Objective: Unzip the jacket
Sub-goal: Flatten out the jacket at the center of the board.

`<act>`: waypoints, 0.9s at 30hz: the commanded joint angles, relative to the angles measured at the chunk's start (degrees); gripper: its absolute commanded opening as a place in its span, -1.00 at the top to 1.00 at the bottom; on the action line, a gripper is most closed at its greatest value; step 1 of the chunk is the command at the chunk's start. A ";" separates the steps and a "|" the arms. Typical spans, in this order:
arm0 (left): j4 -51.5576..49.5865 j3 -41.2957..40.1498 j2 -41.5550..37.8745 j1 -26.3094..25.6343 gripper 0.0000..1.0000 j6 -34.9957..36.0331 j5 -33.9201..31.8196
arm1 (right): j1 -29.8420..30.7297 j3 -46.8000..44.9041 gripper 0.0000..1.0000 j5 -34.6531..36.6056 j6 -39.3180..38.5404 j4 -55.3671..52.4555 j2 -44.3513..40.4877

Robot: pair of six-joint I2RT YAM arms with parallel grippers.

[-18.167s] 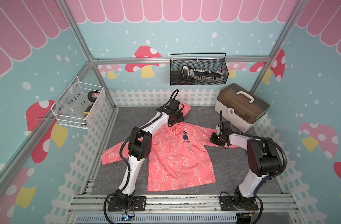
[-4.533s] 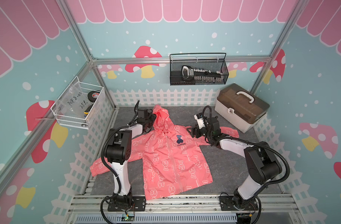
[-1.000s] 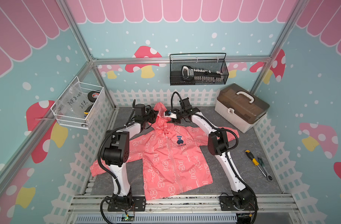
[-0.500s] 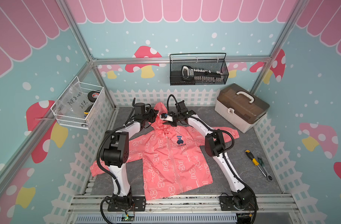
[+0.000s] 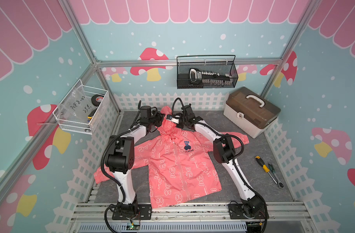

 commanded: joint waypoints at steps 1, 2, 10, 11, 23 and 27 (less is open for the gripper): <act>-0.43 2.67 1.89 0.29 0.81 2.42 -1.14 | -0.72 -2.43 1.00 12.96 0.56 3.14 -1.64; -0.84 2.93 2.37 0.25 0.72 2.75 -1.46 | -0.74 -3.02 1.00 14.70 0.24 3.11 -1.77; -2.06 4.76 6.87 0.18 0.28 3.83 -4.11 | -1.45 -11.72 1.00 20.09 -0.08 3.72 -6.88; -2.14 5.13 7.33 0.20 0.27 3.83 -4.35 | -1.53 -12.95 1.00 19.36 -0.21 3.64 -7.72; -0.93 2.57 7.17 -0.09 0.92 4.24 -8.98 | -3.22 -16.33 1.00 19.28 0.76 1.38 -12.11; 2.12 -0.75 6.05 -0.11 1.00 2.32 -11.09 | -3.33 -19.30 1.00 18.30 0.56 1.36 -14.66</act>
